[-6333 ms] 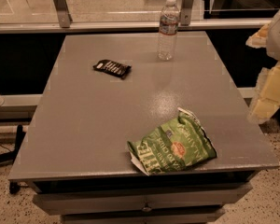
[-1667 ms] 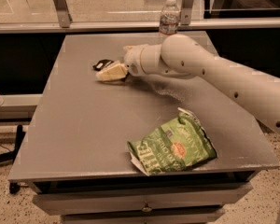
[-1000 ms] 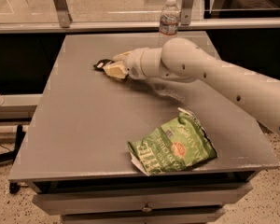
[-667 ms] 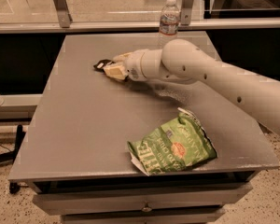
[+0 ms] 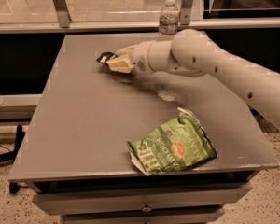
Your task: Pick rxbar chocolate
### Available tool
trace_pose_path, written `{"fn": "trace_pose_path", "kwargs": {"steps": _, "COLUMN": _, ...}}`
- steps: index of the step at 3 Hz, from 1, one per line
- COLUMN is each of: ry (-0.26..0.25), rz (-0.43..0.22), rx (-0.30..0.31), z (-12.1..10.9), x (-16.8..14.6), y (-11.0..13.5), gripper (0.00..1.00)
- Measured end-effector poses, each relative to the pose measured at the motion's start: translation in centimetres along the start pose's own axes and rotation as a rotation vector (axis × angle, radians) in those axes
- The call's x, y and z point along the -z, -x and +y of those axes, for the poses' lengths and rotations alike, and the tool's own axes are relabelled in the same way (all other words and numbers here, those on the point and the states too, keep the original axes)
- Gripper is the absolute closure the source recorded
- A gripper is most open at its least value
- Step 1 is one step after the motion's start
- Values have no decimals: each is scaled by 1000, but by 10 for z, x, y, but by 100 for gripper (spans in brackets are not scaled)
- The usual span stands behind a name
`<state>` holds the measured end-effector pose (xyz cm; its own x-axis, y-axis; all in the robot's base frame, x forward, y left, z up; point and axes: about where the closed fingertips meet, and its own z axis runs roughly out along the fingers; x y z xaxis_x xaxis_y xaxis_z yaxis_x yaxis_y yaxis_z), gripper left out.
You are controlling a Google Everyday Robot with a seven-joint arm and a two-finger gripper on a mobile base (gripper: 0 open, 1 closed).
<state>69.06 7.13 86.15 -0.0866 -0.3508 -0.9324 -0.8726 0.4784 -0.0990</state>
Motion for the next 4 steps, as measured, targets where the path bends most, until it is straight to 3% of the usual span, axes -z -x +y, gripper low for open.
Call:
{"fn": "trace_pose_path", "kwargs": {"steps": 1, "ry": -11, "rz": -63, "rx": 24, "z": -15, "x": 29, "y": 31, "gripper": 100}}
{"fn": "trace_pose_path", "kwargs": {"steps": 2, "ry": 2, "rz": -146, "rx": 10, "z": -26, "x": 66, "y": 53, "gripper": 100}}
{"fn": "trace_pose_path", "kwargs": {"steps": 3, "ry": 33, "rz": -234, "rx": -37, "z": -26, "x": 108, "y": 60, "gripper": 100}}
{"fn": "trace_pose_path", "kwargs": {"steps": 4, "ry": 33, "rz": -238, "rx": -43, "z": -26, "x": 113, "y": 61, "gripper": 100}}
